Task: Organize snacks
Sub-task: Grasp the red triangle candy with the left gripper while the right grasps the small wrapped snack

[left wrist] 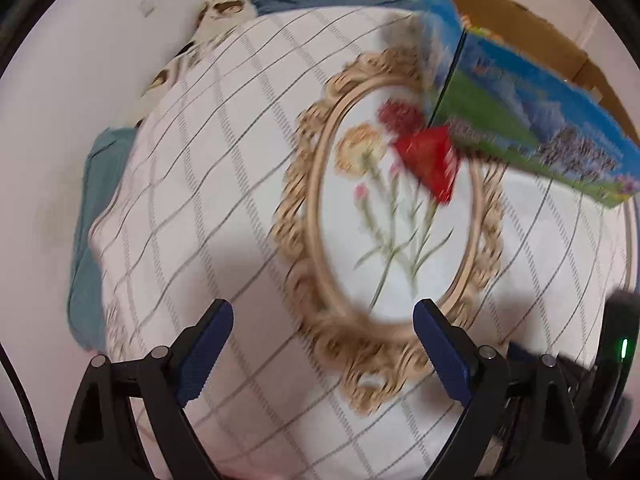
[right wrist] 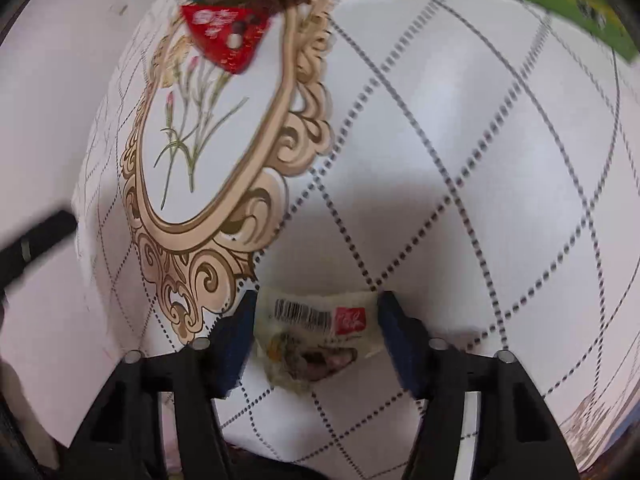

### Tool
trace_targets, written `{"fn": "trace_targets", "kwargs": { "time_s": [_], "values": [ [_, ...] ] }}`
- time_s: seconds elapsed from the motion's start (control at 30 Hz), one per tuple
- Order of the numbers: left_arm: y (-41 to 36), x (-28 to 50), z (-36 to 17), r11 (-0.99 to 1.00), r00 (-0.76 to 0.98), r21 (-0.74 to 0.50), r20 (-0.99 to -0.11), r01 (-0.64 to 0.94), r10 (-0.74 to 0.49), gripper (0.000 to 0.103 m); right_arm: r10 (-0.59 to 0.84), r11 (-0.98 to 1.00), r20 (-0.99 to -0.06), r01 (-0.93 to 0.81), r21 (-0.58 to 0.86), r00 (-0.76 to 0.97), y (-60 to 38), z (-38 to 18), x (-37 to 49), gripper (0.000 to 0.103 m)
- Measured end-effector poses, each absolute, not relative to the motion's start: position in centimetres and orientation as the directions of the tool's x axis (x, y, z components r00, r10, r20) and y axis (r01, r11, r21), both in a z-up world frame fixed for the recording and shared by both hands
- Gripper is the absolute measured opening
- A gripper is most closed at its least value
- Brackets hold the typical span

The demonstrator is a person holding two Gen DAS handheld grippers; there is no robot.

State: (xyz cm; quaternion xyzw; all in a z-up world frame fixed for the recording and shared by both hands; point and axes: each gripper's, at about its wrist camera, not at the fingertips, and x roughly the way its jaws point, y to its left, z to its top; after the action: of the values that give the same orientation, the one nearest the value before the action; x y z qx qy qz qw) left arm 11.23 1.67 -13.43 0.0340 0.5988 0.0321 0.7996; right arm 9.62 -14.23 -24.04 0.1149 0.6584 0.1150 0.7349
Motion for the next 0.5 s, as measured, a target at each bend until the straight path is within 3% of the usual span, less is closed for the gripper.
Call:
{"fn": "trace_targets", "kwargs": {
  "time_s": [0.4,0.43,0.5],
  "values": [
    [-1.8,22.3,-18.5,0.994,0.198,-0.101,-0.974,0.034,-0.106,0.092,0.24,0.948,-0.944,0.155,0.278,0.224,-21.2,-21.0,9.4,0.06],
    [-1.9,22.7,-19.0,0.994,0.196,-0.106,-0.974,0.031,-0.111,0.087,0.235,0.948,-0.945,0.162,0.275,0.228,-21.4,-20.8,9.4,0.06],
    [-1.7,23.2,-19.7,0.991,0.195,-0.135,-0.971,0.013,-0.135,0.064,0.226,0.944,-0.944,0.184,0.273,0.24,-22.1,-20.3,10.0,0.06]
  ]
}}
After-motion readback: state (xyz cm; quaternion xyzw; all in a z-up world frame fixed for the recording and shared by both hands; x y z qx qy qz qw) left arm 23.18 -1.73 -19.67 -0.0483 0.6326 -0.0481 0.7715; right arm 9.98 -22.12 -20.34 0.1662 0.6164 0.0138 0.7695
